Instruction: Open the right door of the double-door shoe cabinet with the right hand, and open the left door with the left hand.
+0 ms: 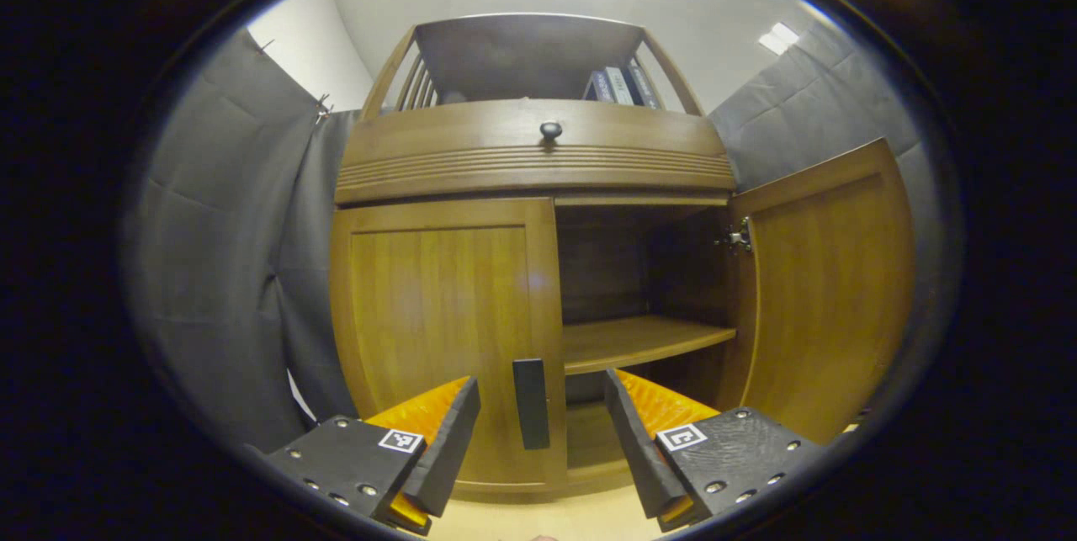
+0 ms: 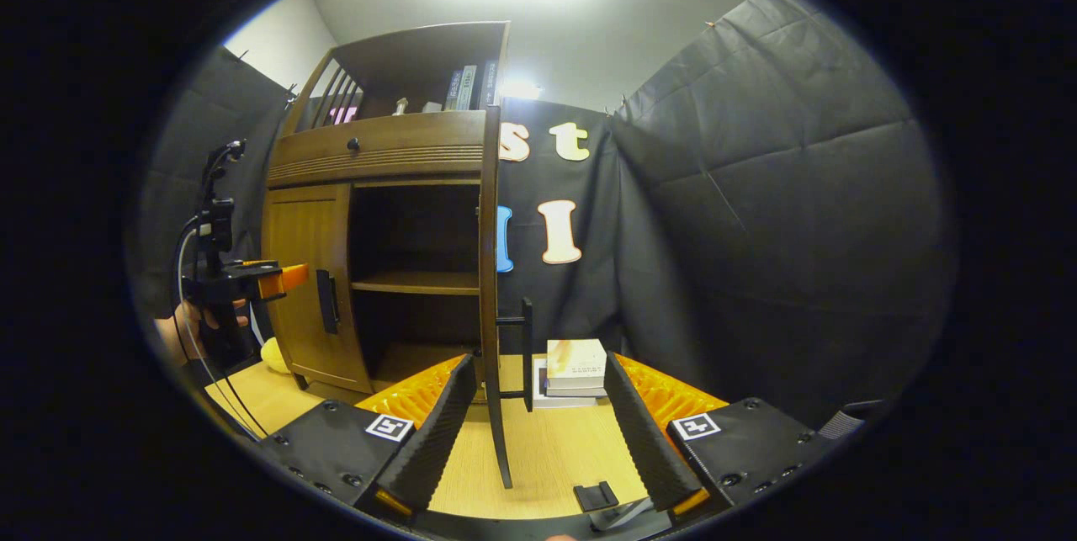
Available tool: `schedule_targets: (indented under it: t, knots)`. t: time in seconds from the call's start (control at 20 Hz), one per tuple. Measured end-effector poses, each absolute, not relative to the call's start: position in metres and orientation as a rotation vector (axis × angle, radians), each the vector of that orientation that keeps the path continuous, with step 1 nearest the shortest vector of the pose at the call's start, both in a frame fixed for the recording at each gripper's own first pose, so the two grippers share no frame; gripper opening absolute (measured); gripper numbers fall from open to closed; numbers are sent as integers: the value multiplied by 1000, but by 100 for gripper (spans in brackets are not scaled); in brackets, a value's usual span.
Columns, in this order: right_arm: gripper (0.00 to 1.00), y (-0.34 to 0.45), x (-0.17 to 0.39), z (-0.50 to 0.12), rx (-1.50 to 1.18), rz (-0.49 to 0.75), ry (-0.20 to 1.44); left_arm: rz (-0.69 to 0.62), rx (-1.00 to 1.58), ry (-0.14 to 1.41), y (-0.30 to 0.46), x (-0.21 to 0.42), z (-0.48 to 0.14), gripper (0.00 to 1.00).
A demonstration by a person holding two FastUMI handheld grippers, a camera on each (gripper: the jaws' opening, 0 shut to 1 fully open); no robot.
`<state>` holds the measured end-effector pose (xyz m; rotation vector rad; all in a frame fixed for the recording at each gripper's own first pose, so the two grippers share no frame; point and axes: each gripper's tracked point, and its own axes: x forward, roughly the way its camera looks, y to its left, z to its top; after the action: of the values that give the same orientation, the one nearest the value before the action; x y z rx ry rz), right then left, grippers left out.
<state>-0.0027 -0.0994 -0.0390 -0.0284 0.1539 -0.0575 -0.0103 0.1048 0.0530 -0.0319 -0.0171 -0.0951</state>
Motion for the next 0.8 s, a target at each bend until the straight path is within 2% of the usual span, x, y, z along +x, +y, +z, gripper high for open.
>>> schedule_targets:
  t: [0.2, 0.45, 0.8]
  knots:
    - [96, -92, -9, -40, -44, -85, 168, -88, -33, -3, 107, -5, 49, 87]
    - [93, -85, -17, -44, -53, -119, 181, -94, -50, 26, 105, 0, 41, 87]
    - [96, -74, -25, -52, -55, -120, 208, -130, -51, 66, 98, -1, 28, 75]
